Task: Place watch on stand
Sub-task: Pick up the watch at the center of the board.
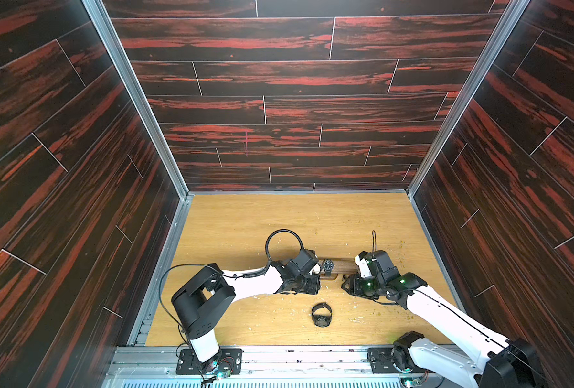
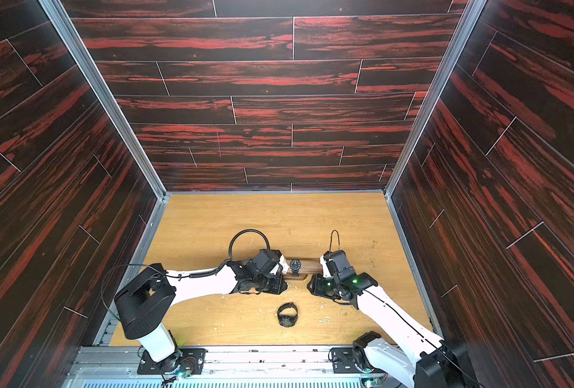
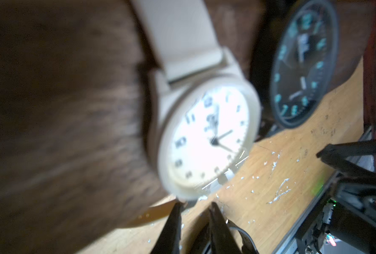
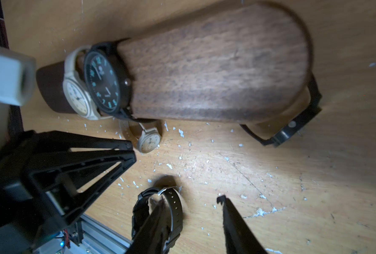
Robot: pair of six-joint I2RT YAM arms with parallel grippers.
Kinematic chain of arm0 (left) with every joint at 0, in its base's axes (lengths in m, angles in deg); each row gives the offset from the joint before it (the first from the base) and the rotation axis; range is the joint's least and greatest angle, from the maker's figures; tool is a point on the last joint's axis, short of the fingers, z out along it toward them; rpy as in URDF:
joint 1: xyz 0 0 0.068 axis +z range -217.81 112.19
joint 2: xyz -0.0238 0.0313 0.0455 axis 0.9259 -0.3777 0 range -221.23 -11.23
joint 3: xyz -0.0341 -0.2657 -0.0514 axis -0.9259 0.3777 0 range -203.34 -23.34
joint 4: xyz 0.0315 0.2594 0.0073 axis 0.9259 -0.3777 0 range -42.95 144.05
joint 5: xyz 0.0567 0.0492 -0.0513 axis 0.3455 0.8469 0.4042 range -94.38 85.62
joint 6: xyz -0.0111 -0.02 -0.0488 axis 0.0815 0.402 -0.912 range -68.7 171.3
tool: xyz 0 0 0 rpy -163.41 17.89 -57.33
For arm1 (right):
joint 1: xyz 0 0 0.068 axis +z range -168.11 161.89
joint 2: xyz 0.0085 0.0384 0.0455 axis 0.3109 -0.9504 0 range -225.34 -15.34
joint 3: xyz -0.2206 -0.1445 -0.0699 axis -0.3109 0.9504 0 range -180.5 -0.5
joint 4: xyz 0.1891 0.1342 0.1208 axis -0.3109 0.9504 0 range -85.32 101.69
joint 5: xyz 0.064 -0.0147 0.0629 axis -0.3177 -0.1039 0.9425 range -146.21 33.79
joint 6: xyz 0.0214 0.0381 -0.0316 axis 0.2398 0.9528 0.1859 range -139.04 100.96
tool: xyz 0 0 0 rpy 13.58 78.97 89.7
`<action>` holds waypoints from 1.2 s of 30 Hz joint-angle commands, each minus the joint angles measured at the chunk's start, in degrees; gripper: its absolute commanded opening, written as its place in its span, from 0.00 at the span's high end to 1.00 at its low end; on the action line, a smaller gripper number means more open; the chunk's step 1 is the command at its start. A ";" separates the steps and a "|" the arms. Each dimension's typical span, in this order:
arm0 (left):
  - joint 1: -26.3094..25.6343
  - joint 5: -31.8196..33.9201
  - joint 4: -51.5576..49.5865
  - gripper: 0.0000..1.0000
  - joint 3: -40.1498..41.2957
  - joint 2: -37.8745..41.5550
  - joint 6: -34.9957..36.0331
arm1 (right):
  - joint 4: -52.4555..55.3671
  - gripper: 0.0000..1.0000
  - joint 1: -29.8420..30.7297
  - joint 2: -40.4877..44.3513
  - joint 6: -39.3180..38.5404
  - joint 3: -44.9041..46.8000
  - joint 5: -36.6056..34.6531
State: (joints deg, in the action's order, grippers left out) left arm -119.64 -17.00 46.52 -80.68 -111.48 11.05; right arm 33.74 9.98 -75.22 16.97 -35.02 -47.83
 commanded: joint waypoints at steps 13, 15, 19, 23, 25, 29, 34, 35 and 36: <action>-0.55 -0.21 2.69 0.80 -2.32 -4.52 0.24 | -0.67 0.56 -1.55 1.44 1.35 0.86 3.04; -0.59 -0.45 2.87 0.83 -2.23 -4.71 0.22 | -0.54 0.56 -1.69 1.70 1.30 1.03 3.03; -0.75 -1.01 3.22 0.89 -1.73 -4.62 0.03 | -0.15 0.56 -1.90 2.14 0.99 1.32 3.19; -0.95 -1.21 3.49 0.95 -0.84 -3.44 -0.49 | 0.16 0.56 -2.06 2.31 0.57 1.23 3.29; -1.05 -1.75 3.49 0.95 -0.43 -2.33 -0.83 | 0.43 0.56 -2.08 2.40 0.40 1.08 3.65; -1.82 -3.01 2.28 0.95 -0.31 2.65 -1.50 | 1.77 0.56 -2.10 2.81 -0.38 0.23 5.06; -1.87 -5.40 1.00 0.96 -0.56 9.20 -2.53 | 2.80 0.56 -2.17 3.35 -1.51 -2.02 8.55; -1.87 -5.61 0.56 0.95 -0.71 10.51 -2.61 | 2.76 0.56 -2.17 3.36 -1.75 -2.70 9.33; -1.87 -5.58 0.11 0.95 -0.68 11.65 -2.63 | 2.71 0.56 -2.17 3.36 -1.88 -3.34 10.25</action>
State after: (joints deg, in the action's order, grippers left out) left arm -121.45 -21.11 48.29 -80.88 -104.33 8.89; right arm 35.41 8.10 -72.60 16.55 -35.50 -40.98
